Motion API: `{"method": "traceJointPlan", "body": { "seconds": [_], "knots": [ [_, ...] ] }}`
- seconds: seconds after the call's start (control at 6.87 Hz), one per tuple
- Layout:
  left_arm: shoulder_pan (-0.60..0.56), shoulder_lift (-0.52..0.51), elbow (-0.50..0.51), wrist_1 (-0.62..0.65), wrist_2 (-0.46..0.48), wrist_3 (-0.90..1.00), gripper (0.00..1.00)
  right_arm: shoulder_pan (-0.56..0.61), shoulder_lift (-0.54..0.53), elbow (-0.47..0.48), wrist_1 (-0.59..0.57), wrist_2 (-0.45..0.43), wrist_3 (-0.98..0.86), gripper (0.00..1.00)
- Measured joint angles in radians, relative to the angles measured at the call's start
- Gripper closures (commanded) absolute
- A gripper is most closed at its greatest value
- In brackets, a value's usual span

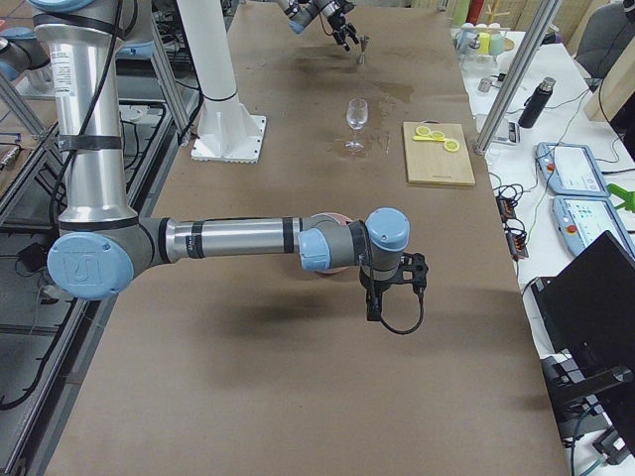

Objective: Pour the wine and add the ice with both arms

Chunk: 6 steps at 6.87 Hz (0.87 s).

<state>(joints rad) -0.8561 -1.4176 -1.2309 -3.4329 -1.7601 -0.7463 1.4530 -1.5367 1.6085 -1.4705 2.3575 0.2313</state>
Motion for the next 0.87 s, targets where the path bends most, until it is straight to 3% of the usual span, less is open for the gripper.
{"method": "traceJointPlan", "body": {
  "seconds": [0.44,0.87],
  "knots": [
    [-0.302,0.024,-0.153,0.289,-0.407,-0.026,0.02,0.0,-0.001,0.009,0.001,0.001,0.0,0.0],
    [-0.522,-0.04,-0.205,0.638,-0.651,0.059,0.02,0.001,-0.006,0.039,-0.004,0.0,0.004,0.0]
  ]
}}
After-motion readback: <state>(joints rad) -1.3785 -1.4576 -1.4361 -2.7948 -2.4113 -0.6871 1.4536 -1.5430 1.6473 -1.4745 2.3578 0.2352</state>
